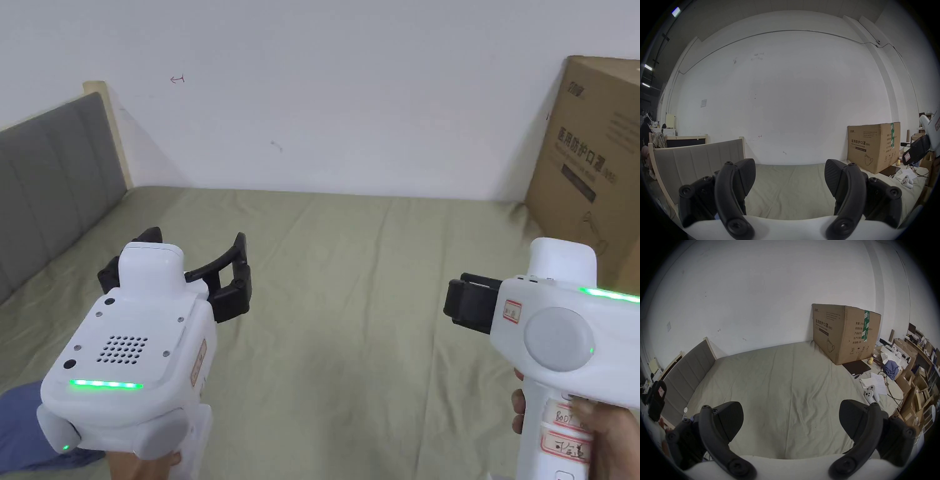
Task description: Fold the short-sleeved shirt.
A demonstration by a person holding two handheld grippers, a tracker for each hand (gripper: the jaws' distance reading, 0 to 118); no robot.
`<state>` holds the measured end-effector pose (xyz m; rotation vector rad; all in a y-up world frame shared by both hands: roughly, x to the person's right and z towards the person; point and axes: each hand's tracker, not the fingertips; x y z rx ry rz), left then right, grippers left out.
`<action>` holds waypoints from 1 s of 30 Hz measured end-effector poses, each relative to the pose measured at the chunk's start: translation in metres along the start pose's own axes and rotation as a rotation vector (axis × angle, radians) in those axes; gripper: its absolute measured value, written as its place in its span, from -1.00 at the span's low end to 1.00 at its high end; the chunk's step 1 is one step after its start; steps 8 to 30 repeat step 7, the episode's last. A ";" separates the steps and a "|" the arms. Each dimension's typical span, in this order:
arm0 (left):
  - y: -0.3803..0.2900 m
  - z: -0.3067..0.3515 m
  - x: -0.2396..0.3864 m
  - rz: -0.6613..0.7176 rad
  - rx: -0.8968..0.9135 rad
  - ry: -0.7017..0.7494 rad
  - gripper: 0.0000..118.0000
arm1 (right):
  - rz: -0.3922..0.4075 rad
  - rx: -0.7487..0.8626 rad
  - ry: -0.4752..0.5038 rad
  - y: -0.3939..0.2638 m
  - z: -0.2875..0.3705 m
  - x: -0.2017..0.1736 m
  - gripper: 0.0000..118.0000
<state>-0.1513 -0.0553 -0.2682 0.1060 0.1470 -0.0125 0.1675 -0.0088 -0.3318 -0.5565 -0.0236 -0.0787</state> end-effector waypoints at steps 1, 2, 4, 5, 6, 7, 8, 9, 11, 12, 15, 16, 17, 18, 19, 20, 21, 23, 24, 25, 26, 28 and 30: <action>0.000 0.000 0.000 0.000 0.000 0.000 0.51 | 0.005 0.009 0.005 -0.001 0.000 -0.001 0.95; 0.000 0.000 0.000 -0.001 -0.001 -0.001 0.51 | 0.009 0.015 0.002 -0.001 0.001 -0.002 0.95; 0.000 0.000 0.000 -0.003 0.000 -0.001 0.51 | 0.015 0.037 -0.032 -0.003 0.003 -0.003 0.95; 0.000 0.001 0.000 -0.004 0.001 -0.002 0.51 | 0.024 0.051 -0.036 -0.004 0.004 -0.004 0.95; 0.000 0.001 0.000 -0.005 0.003 -0.002 0.51 | 0.032 0.062 -0.028 -0.005 0.004 -0.004 0.95; 0.000 0.001 0.000 -0.007 0.003 -0.002 0.51 | 0.042 0.069 -0.025 -0.006 0.005 -0.004 0.95; 0.000 0.001 0.000 -0.007 0.003 -0.002 0.51 | 0.042 0.069 -0.025 -0.006 0.005 -0.004 0.95; 0.000 0.001 0.000 -0.007 0.003 -0.002 0.51 | 0.042 0.069 -0.025 -0.006 0.005 -0.004 0.95; 0.000 0.001 0.000 -0.007 0.003 -0.002 0.51 | 0.042 0.069 -0.025 -0.006 0.005 -0.004 0.95; 0.000 0.001 0.000 -0.007 0.003 -0.002 0.51 | 0.042 0.069 -0.025 -0.006 0.005 -0.004 0.95; 0.000 0.001 0.000 -0.007 0.003 -0.002 0.51 | 0.042 0.069 -0.025 -0.006 0.005 -0.004 0.95; 0.000 0.001 0.000 -0.007 0.003 -0.002 0.51 | 0.042 0.069 -0.025 -0.006 0.005 -0.004 0.95; 0.000 0.001 0.000 -0.007 0.003 -0.002 0.51 | 0.042 0.069 -0.025 -0.006 0.005 -0.004 0.95; 0.000 0.001 0.000 -0.007 0.003 -0.002 0.51 | 0.042 0.069 -0.025 -0.006 0.005 -0.004 0.95; 0.000 0.001 0.000 -0.007 0.003 -0.002 0.51 | 0.042 0.069 -0.025 -0.006 0.005 -0.004 0.95; 0.000 0.001 0.000 -0.007 0.003 -0.002 0.51 | 0.042 0.069 -0.025 -0.006 0.005 -0.004 0.95; 0.000 0.001 0.000 -0.007 0.003 -0.002 0.51 | 0.042 0.069 -0.025 -0.006 0.005 -0.004 0.95; 0.000 0.001 0.000 -0.007 0.003 -0.002 0.51 | 0.042 0.069 -0.025 -0.006 0.005 -0.004 0.95; 0.000 0.001 0.000 -0.007 0.003 -0.002 0.51 | 0.042 0.069 -0.025 -0.006 0.005 -0.004 0.95; 0.000 0.001 0.000 -0.007 0.003 -0.002 0.51 | 0.042 0.069 -0.025 -0.006 0.005 -0.004 0.95; 0.000 0.001 0.000 -0.007 0.003 -0.002 0.51 | 0.042 0.069 -0.025 -0.006 0.005 -0.004 0.95; 0.000 0.001 0.000 -0.007 0.003 -0.002 0.51 | 0.042 0.069 -0.025 -0.006 0.005 -0.004 0.95; 0.000 0.001 0.000 -0.007 0.003 -0.002 0.51 | 0.042 0.069 -0.025 -0.006 0.005 -0.004 0.95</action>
